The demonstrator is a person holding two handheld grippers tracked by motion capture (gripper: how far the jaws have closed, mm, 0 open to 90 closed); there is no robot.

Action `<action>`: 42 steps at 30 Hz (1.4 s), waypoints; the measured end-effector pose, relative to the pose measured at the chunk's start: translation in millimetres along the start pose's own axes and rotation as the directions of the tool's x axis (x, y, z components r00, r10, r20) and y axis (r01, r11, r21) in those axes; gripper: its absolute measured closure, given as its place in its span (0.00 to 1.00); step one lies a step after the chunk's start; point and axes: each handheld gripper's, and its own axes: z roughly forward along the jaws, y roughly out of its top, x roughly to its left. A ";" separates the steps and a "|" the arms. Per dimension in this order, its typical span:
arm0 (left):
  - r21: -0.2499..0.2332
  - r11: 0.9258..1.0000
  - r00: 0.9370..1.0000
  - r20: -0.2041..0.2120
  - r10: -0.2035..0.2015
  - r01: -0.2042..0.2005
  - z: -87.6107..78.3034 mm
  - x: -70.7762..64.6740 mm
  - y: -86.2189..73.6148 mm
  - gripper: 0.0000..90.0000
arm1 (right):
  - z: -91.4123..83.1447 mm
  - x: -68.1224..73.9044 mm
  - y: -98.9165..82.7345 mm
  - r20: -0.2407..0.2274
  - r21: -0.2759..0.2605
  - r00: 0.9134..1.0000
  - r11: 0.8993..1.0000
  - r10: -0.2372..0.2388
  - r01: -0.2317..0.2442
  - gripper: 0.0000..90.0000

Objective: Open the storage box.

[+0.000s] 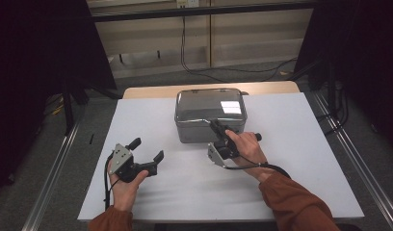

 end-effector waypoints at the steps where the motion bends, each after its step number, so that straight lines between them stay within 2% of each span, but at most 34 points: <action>1: 0.000 1.000 1.000 0.000 0.000 0.000 0.0 0.0 0.0 0.02 | 0.0 0.0 0.0 0.000 0.000 1.000 1.000 0.000 0.000 0.90; 2: -0.004 1.000 1.000 0.016 0.010 -0.010 3.1 -1.4 2.1 0.02 | 0.0 -0.6 0.1 0.000 0.002 1.000 1.000 0.009 -0.009 0.90; 7: -0.006 1.000 0.999 0.046 0.011 -0.011 9.4 -5.7 5.6 0.02 | 0.1 -2.8 0.2 0.002 -0.001 1.000 1.000 0.011 -0.011 0.90; 9: -0.003 1.000 0.999 0.042 0.029 -0.029 11.9 -5.9 7.0 0.02 | 0.2 -3.9 -0.2 0.002 -0.004 1.000 1.000 0.012 -0.012 0.90; 11: -0.005 1.000 0.999 0.039 0.030 -0.029 14.7 -5.1 8.2 0.02 | 0.1 -4.7 -0.1 0.003 -0.004 1.000 1.000 0.017 -0.017 0.90; 12: -0.024 1.000 0.999 0.028 0.019 -0.018 15.9 -4.8 9.3 0.03 | 0.0 -4.7 0.1 0.004 -0.003 1.000 1.000 0.023 -0.023 0.90; 14: -0.027 0.999 0.999 0.028 0.027 -0.027 17.0 -4.4 10.3 0.03 | 0.0 -5.0 0.1 0.004 -0.002 1.000 1.000 0.022 -0.022 0.90; 19: -0.027 1.000 1.000 0.015 0.014 -0.014 25.1 -0.7 13.0 0.03 | 0.5 -7.2 0.2 0.002 -0.008 1.000 1.000 0.023 -0.023 0.90; 26: -0.010 1.000 0.999 0.037 0.010 -0.010 38.0 1.9 11.7 0.02 | 0.4 -9.0 -0.2 0.002 -0.007 1.000 1.000 0.026 -0.026 0.90; 29: -0.008 1.000 0.999 0.036 0.029 -0.029 42.2 2.8 14.1 0.02 | 0.4 -10.0 -0.1 0.003 -0.007 1.000 1.000 0.030 -0.030 0.90; 33: -0.016 0.999 0.998 0.041 0.049 -0.048 49.4 1.7 17.1 0.02 | 0.8 -12.8 0.1 0.006 -0.011 0.999 0.999 0.032 -0.032 0.91; 37: -0.029 0.999 0.998 0.060 0.028 -0.027 57.3 0.8 17.9 0.03 | 0.9 -15.4 0.1 0.010 -0.014 0.999 0.999 0.037 -0.036 0.91; 40: -0.027 0.998 0.996 0.058 0.062 -0.061 63.4 1.2 19.3 0.03 | 1.0 -16.1 -0.2 0.006 -0.015 0.999 0.999 0.036 -0.036 0.91; 42: -0.031 0.998 0.997 0.058 0.054 -0.053 67.0 1.8 19.7 0.03 | 1.0 -17.1 -0.1 0.003 -0.016 0.999 0.999 0.034 -0.034 0.91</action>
